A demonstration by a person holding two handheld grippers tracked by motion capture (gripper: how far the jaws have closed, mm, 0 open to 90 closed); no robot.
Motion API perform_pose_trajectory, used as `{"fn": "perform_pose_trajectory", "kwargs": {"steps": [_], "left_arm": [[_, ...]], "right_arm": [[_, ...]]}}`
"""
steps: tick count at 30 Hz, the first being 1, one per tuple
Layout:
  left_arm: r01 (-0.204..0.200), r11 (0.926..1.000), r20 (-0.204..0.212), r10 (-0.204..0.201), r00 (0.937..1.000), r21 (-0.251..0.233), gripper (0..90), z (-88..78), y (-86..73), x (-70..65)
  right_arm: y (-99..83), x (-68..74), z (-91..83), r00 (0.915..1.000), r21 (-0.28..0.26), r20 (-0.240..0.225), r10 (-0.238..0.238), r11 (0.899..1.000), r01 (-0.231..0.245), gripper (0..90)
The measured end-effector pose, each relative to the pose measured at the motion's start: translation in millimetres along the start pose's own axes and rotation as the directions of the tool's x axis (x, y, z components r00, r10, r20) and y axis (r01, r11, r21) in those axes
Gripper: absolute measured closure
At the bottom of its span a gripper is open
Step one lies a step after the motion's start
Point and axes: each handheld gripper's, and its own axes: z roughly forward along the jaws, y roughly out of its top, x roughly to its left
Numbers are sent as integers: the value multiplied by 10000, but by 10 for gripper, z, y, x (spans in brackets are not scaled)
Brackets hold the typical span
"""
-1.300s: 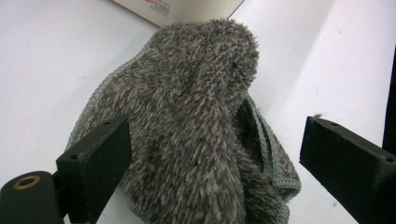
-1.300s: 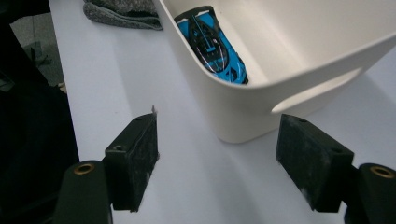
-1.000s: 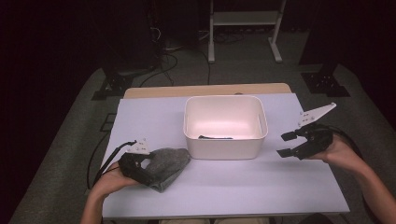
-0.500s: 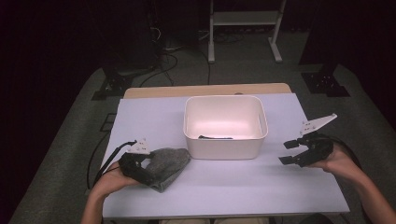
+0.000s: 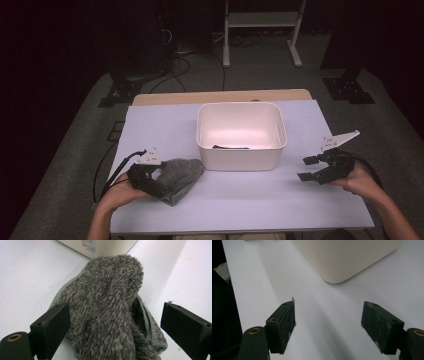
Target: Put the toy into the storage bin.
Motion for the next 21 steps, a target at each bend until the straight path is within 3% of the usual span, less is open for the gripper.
{"fn": "perform_pose_trajectory", "kwargs": {"steps": [5, 7, 21], "left_arm": [[-43, 10000, -50, 43, 10000, -57, 81, 2, 14, -13], [-22, 9999, -59, 22, 10000, -104, 41, 3, 22, -15], [-73, 9993, -287, 62, 9996, -380, 41, -18, 57, -19]], "right_arm": [[-81, -10, 34, 9998, -177, 4, 198, 9996, -198, 254], [-116, -15, 47, 9997, -255, 67, 240, 9994, -239, 251], [-353, -9, 94, 9959, -961, 219, 878, 9917, -854, 223]]}}
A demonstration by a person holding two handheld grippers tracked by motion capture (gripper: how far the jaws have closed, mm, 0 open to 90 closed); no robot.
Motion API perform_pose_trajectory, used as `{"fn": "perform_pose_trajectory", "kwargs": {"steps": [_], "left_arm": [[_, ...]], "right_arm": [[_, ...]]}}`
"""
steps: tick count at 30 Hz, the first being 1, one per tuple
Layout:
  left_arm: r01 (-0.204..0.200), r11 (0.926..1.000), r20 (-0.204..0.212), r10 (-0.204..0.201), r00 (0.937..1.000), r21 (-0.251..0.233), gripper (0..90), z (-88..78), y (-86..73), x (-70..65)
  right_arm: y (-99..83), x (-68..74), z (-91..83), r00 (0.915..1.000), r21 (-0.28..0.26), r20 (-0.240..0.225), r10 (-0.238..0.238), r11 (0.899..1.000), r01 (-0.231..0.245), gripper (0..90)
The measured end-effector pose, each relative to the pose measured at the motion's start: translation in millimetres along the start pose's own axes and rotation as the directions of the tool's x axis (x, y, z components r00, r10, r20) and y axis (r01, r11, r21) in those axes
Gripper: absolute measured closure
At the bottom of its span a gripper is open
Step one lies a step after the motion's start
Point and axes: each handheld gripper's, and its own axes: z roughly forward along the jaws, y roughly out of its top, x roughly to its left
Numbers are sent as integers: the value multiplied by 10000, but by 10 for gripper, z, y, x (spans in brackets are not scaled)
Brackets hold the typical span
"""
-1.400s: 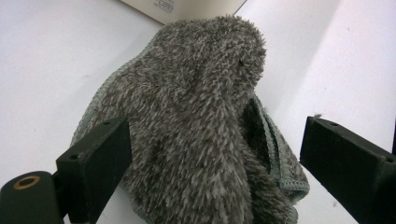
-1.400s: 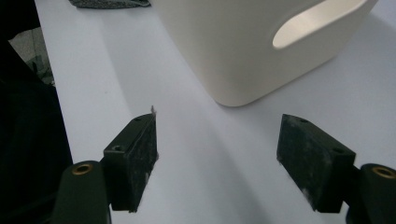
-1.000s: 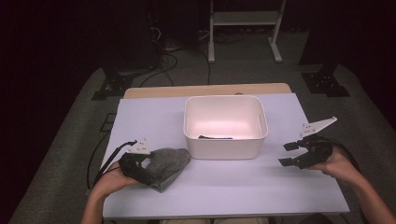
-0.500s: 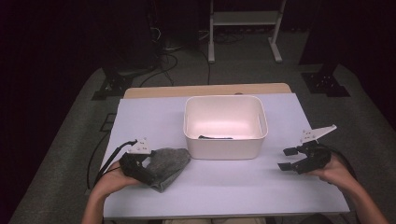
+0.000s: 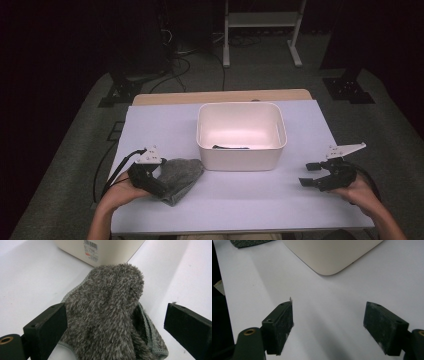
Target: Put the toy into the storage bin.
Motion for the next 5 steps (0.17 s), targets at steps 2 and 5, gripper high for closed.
{"fn": "perform_pose_trajectory", "kwargs": {"steps": [2, 5], "left_arm": [[-44, 10000, 3, 44, 10000, 31, 41, 2, 3, 3], [-58, 10000, -23, 58, 10000, 58, 41, 2, 5, 9]], "right_arm": [[-46, 1, 24, 10000, -144, 17, 96, 9999, -96, 217], [-95, 30, 53, 9995, -454, 204, 255, 9987, -245, 208]]}}
